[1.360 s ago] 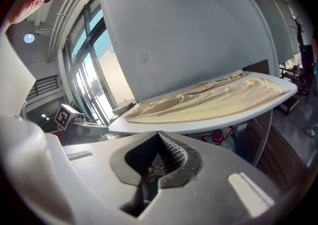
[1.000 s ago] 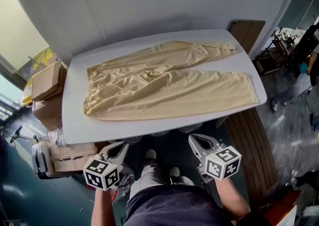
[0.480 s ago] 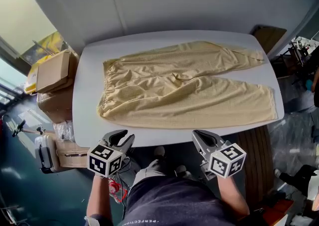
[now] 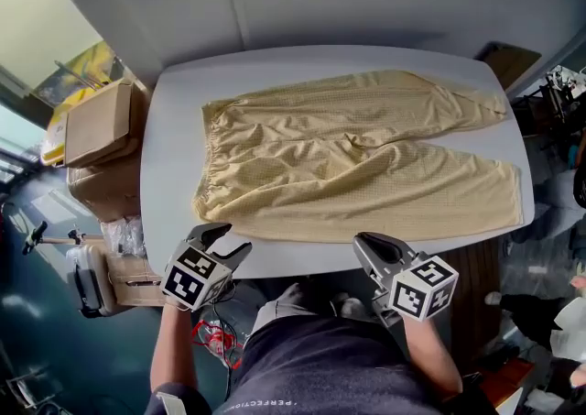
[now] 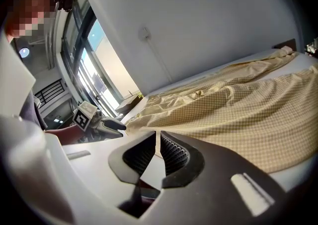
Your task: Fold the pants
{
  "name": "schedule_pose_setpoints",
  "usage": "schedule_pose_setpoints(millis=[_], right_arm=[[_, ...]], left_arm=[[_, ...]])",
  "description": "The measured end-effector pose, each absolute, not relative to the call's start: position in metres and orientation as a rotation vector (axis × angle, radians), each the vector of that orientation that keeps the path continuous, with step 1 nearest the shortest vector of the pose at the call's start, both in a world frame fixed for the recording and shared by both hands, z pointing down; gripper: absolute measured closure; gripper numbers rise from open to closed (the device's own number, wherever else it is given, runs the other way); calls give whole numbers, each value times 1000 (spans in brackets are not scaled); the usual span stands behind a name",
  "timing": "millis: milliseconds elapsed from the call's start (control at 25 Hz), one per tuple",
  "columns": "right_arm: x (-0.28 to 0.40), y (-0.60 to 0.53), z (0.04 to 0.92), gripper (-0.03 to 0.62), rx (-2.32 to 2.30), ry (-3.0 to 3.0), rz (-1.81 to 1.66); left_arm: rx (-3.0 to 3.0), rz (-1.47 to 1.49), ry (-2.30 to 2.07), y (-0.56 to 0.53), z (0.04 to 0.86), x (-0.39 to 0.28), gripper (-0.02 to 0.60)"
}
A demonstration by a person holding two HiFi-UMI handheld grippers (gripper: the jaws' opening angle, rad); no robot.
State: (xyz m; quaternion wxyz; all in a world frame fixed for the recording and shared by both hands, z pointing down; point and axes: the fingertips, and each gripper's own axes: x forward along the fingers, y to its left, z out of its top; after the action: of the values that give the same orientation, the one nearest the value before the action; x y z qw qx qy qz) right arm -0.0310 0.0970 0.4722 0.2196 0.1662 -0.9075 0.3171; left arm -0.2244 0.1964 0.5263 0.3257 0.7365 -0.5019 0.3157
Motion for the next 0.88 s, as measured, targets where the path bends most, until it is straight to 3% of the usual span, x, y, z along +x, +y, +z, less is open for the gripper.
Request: schedule_pose_setpoints(millis=[360,560,760,840,880], right_arm=[[-44,88,473,583,480,-2478,943],[-42,75,473,592,524,-2481,992],[-45,68,475,592,548,-2471,1014],[-43,66,476,592,552,-2462,1013],[-40,64,476,592,560,-2456,1009]], left_arm=[[2030,1065,-1012,182,556,-215,351],[2034,1189,-1011,180,560,-218,411],[2047,1224,-1004,182,560,-216,424],[2046,1214,-1008,183,560,-215,459],[2039,1213,-1010,182,560,-216,533]])
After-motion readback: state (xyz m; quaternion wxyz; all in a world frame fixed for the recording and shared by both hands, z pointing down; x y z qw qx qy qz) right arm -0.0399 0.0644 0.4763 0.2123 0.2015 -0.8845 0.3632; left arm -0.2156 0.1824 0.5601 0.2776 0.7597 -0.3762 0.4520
